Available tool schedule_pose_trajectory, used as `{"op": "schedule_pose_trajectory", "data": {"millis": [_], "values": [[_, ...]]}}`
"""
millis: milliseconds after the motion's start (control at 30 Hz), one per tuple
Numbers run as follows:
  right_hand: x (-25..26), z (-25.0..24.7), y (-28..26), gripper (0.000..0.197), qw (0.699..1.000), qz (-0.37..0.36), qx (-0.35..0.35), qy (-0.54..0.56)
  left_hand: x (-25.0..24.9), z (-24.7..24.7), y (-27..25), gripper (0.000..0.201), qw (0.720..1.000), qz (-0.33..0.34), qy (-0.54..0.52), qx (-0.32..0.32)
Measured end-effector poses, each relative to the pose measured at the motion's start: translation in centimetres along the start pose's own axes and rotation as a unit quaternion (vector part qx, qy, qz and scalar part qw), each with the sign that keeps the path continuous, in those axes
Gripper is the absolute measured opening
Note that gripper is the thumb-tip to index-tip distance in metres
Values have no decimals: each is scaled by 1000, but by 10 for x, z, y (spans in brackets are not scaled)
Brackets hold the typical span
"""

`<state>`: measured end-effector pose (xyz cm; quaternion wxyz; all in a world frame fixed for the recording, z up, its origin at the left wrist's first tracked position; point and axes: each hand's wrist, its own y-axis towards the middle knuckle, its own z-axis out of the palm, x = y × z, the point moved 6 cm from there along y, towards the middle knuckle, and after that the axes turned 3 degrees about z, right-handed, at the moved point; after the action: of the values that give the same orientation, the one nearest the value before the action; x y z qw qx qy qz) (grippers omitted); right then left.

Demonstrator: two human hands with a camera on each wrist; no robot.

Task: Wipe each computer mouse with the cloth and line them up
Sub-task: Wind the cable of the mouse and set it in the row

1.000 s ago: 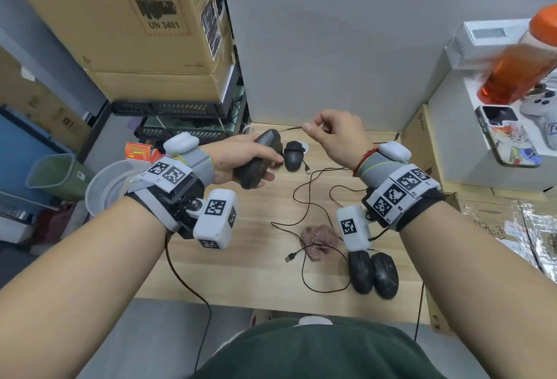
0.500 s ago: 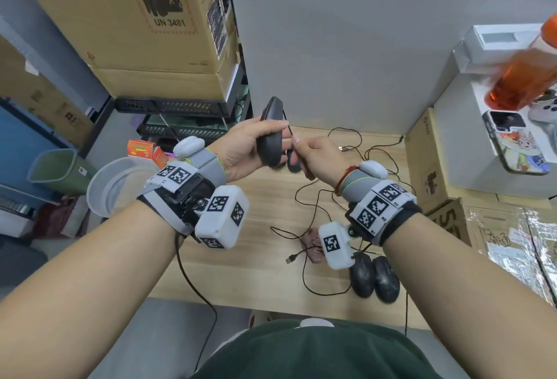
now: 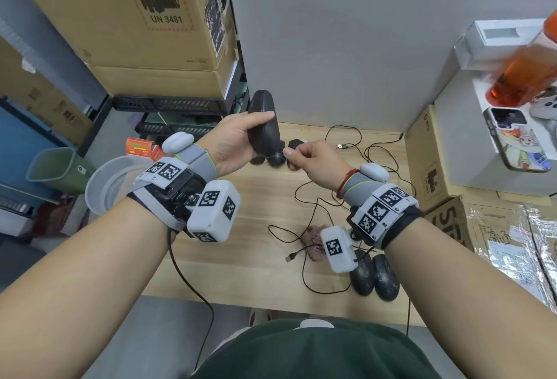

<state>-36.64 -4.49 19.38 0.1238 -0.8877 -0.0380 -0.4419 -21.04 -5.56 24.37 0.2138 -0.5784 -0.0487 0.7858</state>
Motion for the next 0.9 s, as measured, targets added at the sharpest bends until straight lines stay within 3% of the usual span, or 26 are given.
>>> {"op": "schedule_pose_trajectory", "data": {"millis": [67, 167, 267, 433, 600, 767, 900], "values": [[3, -6, -1, 45, 1000, -3, -1, -2, -4, -8, 1, 21, 999, 24, 22, -15], [5, -18, -2, 43, 1000, 2, -3, 1, -10, -29, 5, 48, 986, 77, 130, -76], [8, -31, -5, 40, 1000, 13, -5, 8, -12, -42, 5, 48, 962, 103, 228, -108], [27, -44, -6, 25, 998, -18, 1, 58, 4, -32, 6, 27, 961, 18, 274, -13], [48, -45, -1, 23, 997, -59, 22, 42, 9, -21, 4, 19, 947, 3, 322, 15], [56, -45, 4, 23, 997, -69, 20, 9, 18, -13, -1, 45, 927, -20, 369, 71], [55, -49, 0, 18, 998, -60, 27, 16, 17, -13, -4, 43, 929, -12, 361, 78]]}}
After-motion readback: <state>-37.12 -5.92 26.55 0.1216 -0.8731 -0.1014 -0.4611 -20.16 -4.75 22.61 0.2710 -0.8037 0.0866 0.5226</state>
